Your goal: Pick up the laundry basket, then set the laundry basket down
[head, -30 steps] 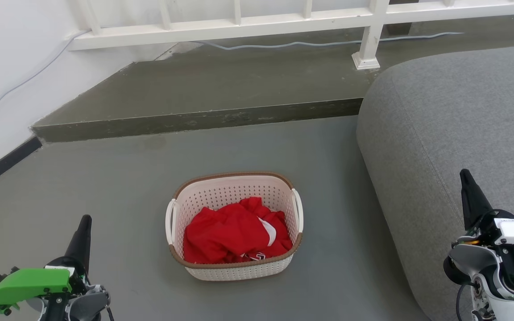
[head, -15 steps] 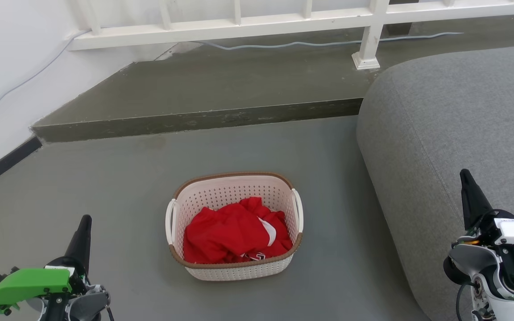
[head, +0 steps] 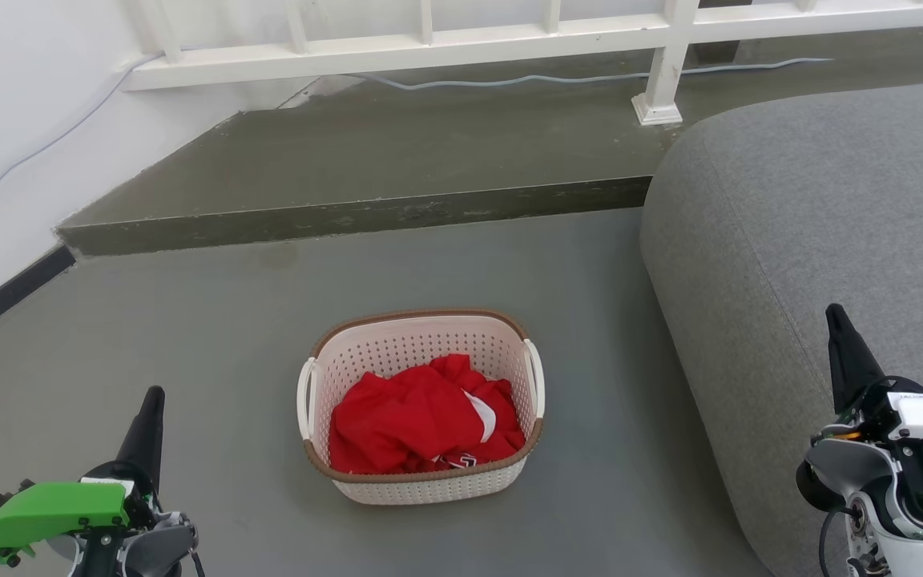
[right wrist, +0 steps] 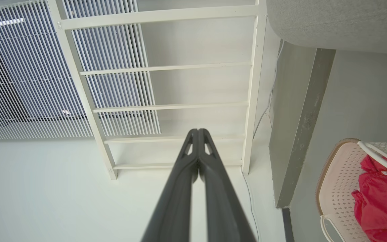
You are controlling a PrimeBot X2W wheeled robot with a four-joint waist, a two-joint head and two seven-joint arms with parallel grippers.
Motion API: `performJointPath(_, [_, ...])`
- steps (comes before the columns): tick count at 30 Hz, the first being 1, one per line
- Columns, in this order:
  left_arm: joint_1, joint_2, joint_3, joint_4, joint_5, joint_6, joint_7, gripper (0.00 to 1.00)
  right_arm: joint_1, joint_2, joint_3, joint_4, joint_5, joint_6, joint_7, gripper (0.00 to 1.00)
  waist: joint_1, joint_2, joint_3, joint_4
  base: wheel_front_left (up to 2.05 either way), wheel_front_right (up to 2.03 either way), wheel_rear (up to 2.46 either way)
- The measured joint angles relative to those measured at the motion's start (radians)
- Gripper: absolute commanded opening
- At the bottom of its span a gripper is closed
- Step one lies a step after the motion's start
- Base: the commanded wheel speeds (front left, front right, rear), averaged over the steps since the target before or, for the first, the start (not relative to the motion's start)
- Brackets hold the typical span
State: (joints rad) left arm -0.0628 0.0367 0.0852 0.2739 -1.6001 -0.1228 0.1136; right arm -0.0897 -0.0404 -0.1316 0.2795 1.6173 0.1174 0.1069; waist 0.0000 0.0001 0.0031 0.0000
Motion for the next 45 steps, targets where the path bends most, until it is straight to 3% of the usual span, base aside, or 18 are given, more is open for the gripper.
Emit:
performJointPath(30, [0.0, 0.0, 0.0, 0.0, 0.0, 0.0, 0.0, 0.0, 0.0, 0.0, 0.0, 0.0, 0.0, 0.0, 0.0, 0.0, 0.0, 0.0, 0.0, 0.0, 0.0, 0.0, 0.0])
performJointPath(31, [0.0, 0.0, 0.0, 0.001, 0.0, 0.0, 0.0, 1.0, 0.0, 0.0, 0.0, 0.001, 0.0, 0.0, 0.0, 1.0, 0.0, 0.0, 0.0, 0.0, 0.0, 0.0, 0.0])
performJointPath(32, [0.003, -0.002, 0.0, 0.01, 0.0, 0.001, 0.0, 1.0, 0.002, 0.002, 0.0, 0.01, 0.0, -0.003, 0.0, 1.0, 0.0, 0.0, 0.0, 0.0, 0.0, 0.0, 0.0])
performJointPath(33, [0.019, -0.012, -0.001, 0.032, 0.0, 0.001, 0.0, 0.0, 0.018, 0.014, 0.002, 0.031, 0.0, -0.004, 0.0, 0.0, 0.0, 0.0, 0.0, 0.0, 0.0, 0.0, 0.0])
performJointPath(34, [0.028, -0.018, -0.002, 0.044, 0.0, 0.001, 0.0, 1.0, 0.029, 0.019, 0.003, 0.042, 0.0, -0.004, 0.0, 1.0, 0.0, 0.0, 0.0, 0.0, 0.0, 0.0, 0.0])
performJointPath(45, [0.042, -0.023, -0.012, 0.032, 0.001, 0.001, -0.019, 1.0, 0.048, 0.026, 0.026, 0.029, -0.006, -0.004, -0.01, 1.0, 0.0001, 0.0, 0.002, 0.0, 0.0, 0.0, 0.0])
